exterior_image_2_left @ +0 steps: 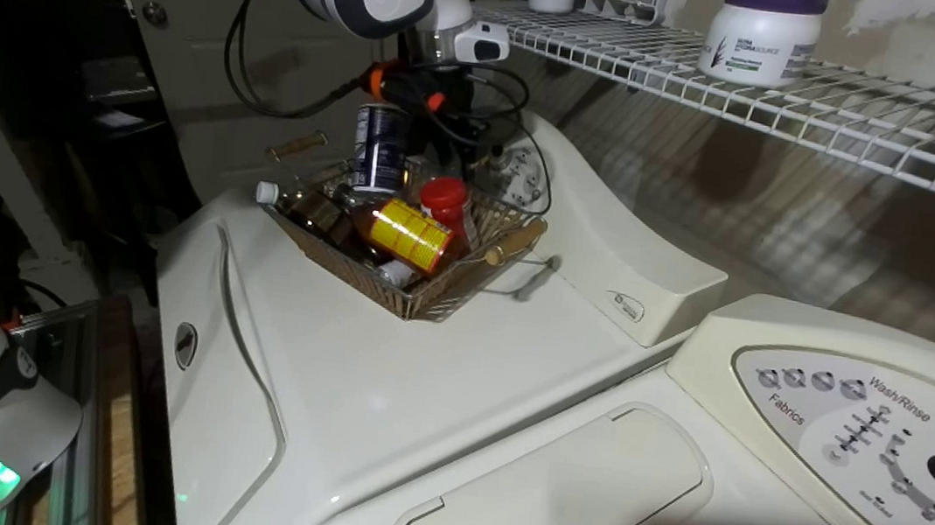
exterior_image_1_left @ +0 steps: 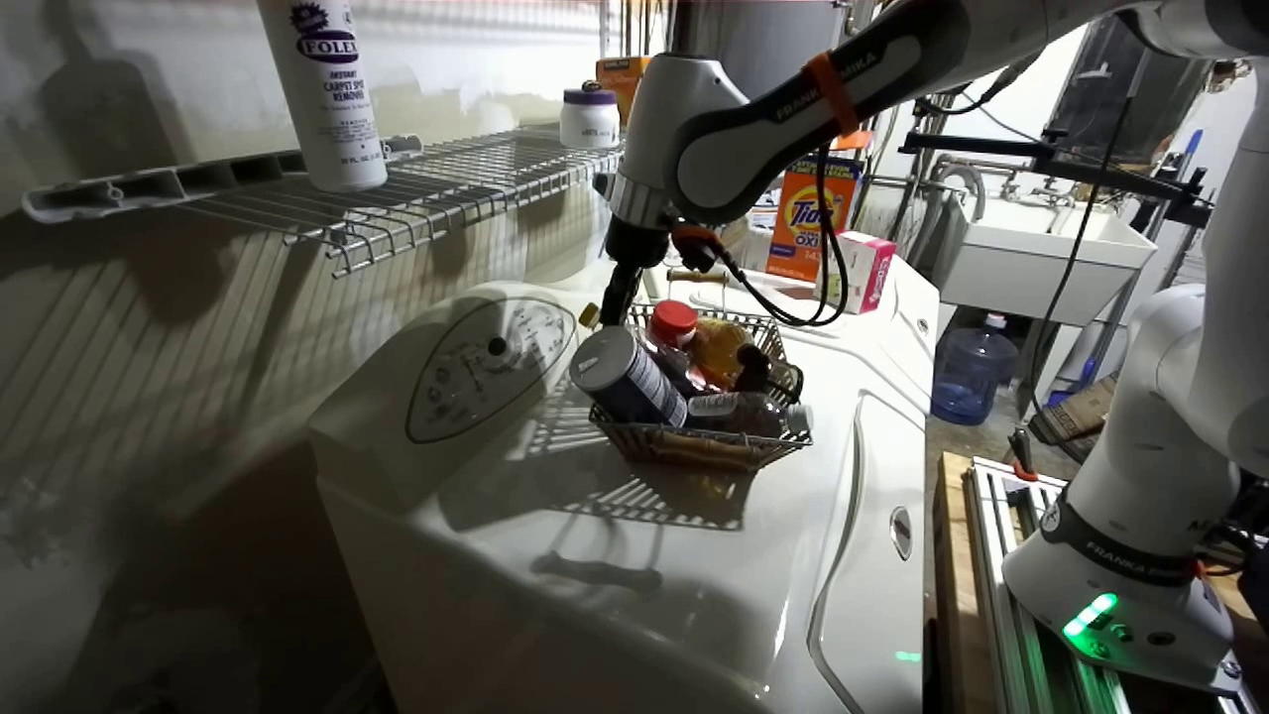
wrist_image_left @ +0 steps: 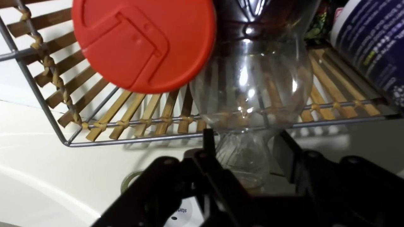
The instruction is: Put the bottle with the brown liquid on the bottom shelf.
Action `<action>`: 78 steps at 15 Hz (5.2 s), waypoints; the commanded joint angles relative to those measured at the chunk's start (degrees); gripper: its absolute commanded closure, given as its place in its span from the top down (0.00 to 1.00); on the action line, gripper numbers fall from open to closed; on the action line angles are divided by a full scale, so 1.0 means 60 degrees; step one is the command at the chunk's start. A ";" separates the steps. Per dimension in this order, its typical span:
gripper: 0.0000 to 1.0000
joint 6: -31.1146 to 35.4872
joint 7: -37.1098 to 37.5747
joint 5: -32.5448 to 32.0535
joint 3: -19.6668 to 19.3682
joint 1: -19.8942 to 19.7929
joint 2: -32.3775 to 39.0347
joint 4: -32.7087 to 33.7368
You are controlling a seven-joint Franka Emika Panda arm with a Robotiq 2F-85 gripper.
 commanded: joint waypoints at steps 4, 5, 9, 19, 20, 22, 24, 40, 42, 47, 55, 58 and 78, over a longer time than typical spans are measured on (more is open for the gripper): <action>0.19 -0.0112 0.0444 -0.0294 0.0078 -0.0031 -0.0411 -0.0050; 0.19 -0.0085 0.0439 -0.0280 0.0074 -0.0041 -0.0537 -0.0111; 0.19 0.0603 0.0653 -0.0342 0.0018 -0.0083 -0.1448 -0.0744; 0.19 0.2977 0.0877 0.0277 -0.0106 -0.0197 -0.3736 -0.2837; 0.19 0.3186 0.0865 0.0350 -0.0130 -0.0174 -0.3907 -0.3009; 0.19 0.3647 0.0900 0.0486 -0.0190 -0.0144 -0.4247 -0.3308; 0.19 0.4119 0.0885 0.0670 -0.0284 -0.0091 -0.4632 -0.3561; 0.19 0.4590 0.0300 0.1332 -0.1183 0.1012 -0.6485 -0.3731; 0.19 0.4618 0.0213 0.1253 -0.1166 0.1124 -0.6565 -0.3453; 0.19 0.4729 0.0078 0.1238 -0.1122 0.1583 -0.5975 -0.2086; 0.19 0.4467 0.0282 0.0962 -0.0879 0.1435 -0.3472 0.1006; 0.19 0.4237 0.0442 0.0784 -0.0770 0.1352 -0.2558 0.2312; 0.19 0.1061 0.3403 -0.1485 -0.0507 0.1106 0.1072 0.7738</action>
